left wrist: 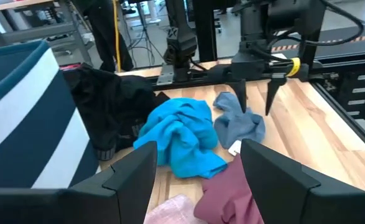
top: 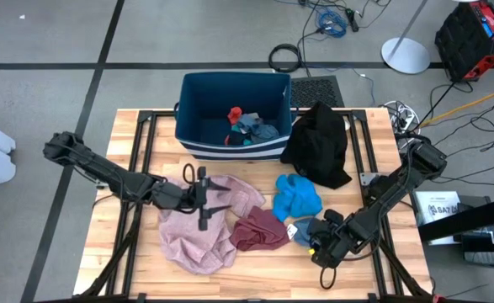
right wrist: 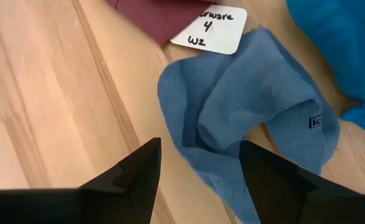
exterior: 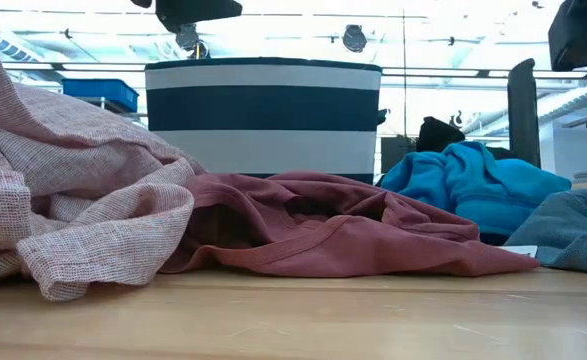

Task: Sort clothes
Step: Put the gray sock into the blue laundry organizer, then put the blue short into the blue laundry organizer

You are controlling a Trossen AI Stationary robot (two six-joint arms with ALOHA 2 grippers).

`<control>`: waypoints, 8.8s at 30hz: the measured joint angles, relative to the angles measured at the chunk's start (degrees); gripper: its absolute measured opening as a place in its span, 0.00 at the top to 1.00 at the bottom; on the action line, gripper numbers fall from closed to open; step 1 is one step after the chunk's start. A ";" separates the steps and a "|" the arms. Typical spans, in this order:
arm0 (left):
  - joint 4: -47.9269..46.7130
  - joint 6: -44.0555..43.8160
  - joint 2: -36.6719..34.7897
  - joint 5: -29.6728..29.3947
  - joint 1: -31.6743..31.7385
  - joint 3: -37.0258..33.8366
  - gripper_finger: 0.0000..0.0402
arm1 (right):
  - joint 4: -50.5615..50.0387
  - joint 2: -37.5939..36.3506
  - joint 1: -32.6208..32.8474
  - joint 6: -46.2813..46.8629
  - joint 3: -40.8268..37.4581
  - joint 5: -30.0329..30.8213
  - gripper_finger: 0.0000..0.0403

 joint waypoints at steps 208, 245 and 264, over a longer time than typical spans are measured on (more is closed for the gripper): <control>1.83 7.41 -0.02 -0.98 9.64 0.07 0.40 | -15.44 -9.22 -23.10 -61.21 42.03 17.05 0.99; 1.29 5.84 0.00 19.30 12.00 0.02 0.40 | 27.87 16.28 -71.01 -76.14 53.64 -33.13 0.99; -0.03 4.44 0.00 19.08 12.15 0.02 0.40 | 21.13 29.60 -73.16 -75.41 53.62 -33.19 0.99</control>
